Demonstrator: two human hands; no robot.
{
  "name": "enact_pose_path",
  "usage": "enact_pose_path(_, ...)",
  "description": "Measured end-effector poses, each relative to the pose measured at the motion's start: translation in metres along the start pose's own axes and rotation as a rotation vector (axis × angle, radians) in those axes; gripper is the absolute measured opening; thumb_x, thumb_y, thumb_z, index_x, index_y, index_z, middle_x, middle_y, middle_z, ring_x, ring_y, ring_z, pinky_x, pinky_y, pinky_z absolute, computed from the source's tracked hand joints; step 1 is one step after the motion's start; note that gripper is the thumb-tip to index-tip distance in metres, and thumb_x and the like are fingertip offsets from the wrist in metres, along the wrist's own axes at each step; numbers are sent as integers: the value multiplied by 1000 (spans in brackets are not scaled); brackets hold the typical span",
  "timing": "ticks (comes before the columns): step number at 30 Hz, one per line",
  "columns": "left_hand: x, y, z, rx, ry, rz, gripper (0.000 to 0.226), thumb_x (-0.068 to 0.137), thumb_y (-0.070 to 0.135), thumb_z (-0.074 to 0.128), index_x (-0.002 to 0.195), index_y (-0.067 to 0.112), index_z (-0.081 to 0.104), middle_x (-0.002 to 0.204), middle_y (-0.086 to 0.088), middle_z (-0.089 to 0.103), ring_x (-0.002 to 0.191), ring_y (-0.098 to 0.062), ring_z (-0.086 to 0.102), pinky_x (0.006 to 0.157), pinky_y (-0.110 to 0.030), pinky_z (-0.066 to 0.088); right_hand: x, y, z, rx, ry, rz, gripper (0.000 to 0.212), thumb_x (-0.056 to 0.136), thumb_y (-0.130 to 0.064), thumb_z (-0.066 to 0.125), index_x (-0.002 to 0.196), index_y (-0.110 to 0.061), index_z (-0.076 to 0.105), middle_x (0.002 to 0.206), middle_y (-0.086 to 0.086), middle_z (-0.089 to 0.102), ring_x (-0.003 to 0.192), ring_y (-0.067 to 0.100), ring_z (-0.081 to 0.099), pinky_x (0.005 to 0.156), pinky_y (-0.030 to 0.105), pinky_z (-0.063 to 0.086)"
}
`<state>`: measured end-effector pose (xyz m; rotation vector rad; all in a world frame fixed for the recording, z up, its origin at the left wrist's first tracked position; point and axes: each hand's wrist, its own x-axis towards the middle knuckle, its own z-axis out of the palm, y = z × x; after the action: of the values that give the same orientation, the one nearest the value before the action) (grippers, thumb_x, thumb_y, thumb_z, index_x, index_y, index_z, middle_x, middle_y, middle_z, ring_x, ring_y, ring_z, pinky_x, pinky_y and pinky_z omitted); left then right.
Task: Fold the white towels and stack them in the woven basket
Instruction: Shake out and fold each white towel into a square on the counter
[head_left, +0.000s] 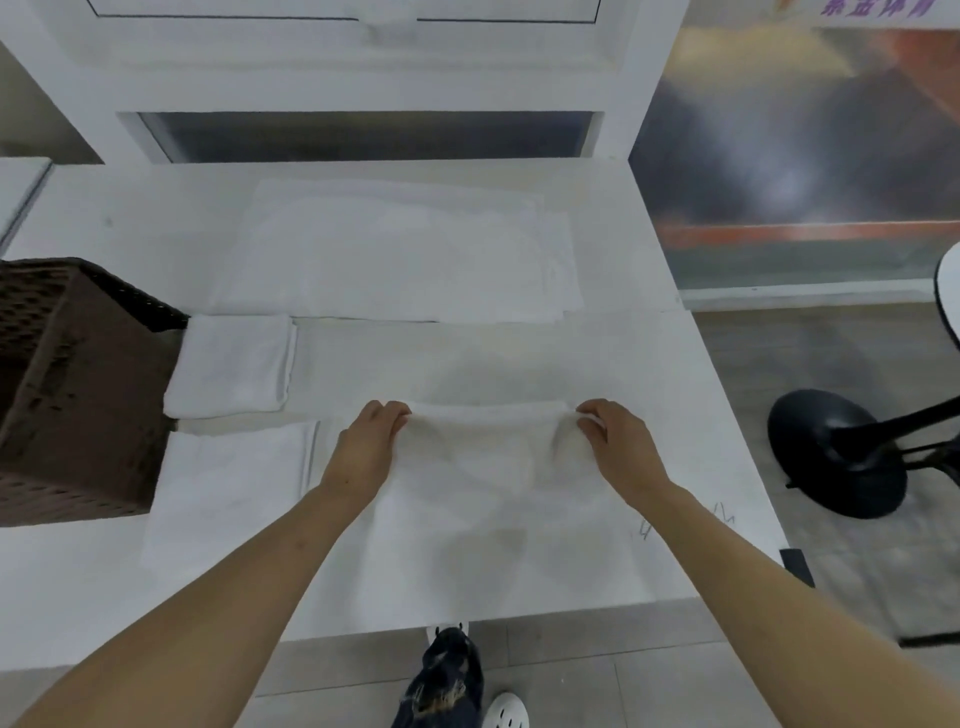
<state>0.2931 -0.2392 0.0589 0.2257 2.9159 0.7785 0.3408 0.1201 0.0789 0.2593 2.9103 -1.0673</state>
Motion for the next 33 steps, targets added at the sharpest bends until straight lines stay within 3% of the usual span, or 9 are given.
enact_pose_path(5,41,-12,10,5,-69,-18,27,108,28,40,121,21,62,103,-3,56,92,-28,63,85,-35,47,41,9,18,-154,-63,19,18,106,-26,51,119,-22,65,113,-4,68,98,20,64,84,38,53)
enact_pose_path(10,69,-21,23,-23,-120,-76,23,107,24,38,120,26,58,106,0,57,94,-30,63,91,-45,51,67,22,40,-278,-87,40,20,107,-32,47,118,-27,63,110,-7,66,94,21,65,77,37,53)
enact_pose_path(15,86,-18,31,-42,-136,-81,24,108,19,41,126,20,57,115,-3,61,105,-22,64,92,-36,49,74,40,59,-396,-23,-27,13,102,-18,58,110,-18,69,104,1,69,93,30,65,71,38,47)
enact_pose_path(19,88,-25,36,-68,-205,-55,31,107,22,47,134,9,57,124,-11,59,112,-26,62,98,-32,45,73,43,67,-437,12,-72,21,99,-26,63,118,-18,68,120,1,67,108,29,62,88,44,47)
enact_pose_path(22,88,-37,37,-1,-228,17,31,103,27,57,123,5,65,113,-12,59,102,-30,63,94,-40,53,73,36,72,-436,-42,-164,29,99,-35,63,124,-22,65,124,1,66,113,27,61,95,44,47)
enact_pose_path(25,93,-43,33,59,-222,113,31,102,35,51,105,9,67,106,-4,55,94,-22,59,82,-43,56,78,31,81,-446,-137,-139,23,96,-37,66,116,-26,68,120,-3,67,111,24,62,96,42,44)
enact_pose_path(29,100,-36,30,89,-278,107,33,106,39,43,121,15,62,120,-1,64,114,-22,59,88,-39,53,86,32,85,-433,-145,-72,11,100,-33,61,105,-26,67,109,-7,67,103,20,62,94,39,41)
enact_pose_path(33,113,-31,31,194,-306,50,33,107,46,34,116,23,56,101,-1,68,96,-25,64,76,-35,50,92,37,82,-464,-84,-82,9,99,-20,58,90,-21,60,86,-7,63,83,23,65,84,39,41)
